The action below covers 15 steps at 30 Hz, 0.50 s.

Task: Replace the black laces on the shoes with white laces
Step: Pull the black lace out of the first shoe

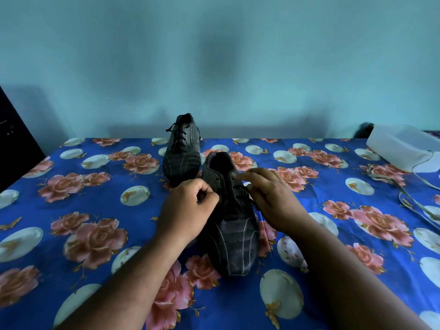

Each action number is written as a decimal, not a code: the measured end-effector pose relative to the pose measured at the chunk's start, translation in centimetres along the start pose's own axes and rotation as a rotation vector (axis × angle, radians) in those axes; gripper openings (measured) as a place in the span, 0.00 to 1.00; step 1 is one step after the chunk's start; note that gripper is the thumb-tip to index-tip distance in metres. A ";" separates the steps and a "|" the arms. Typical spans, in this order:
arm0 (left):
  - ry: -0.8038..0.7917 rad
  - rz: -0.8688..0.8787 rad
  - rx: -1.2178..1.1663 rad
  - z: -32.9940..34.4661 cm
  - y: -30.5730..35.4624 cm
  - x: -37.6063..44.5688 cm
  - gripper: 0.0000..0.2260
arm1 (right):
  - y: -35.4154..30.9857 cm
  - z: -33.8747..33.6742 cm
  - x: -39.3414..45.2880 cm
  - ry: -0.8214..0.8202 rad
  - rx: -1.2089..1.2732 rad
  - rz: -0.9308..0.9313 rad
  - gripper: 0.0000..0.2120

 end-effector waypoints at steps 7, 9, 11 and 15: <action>-0.108 0.062 -0.085 0.3 -0.2 0.1 0.06 | -0.8 0.5 0.4 -0.032 0.061 -0.001 0.20; -0.095 0.093 -0.087 0.5 -0.3 0.1 0.07 | -0.7 0.8 0.5 -0.059 0.086 0.006 0.21; -0.073 0.140 -0.085 0.6 -0.2 0.0 0.10 | -0.5 0.8 0.5 -0.052 0.118 0.016 0.21; -0.026 0.236 -0.003 0.5 0.3 -0.1 0.12 | -0.4 0.6 0.3 -0.034 0.146 0.023 0.22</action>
Point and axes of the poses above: each hand's wrist, its own x-axis towards the middle knuckle, its own z-axis out of the palm, y = z × x, the point moved 5 cm from there along x, towards the middle knuckle, and after that the axes turned 2 degrees about -z, right-handed, at the moved point
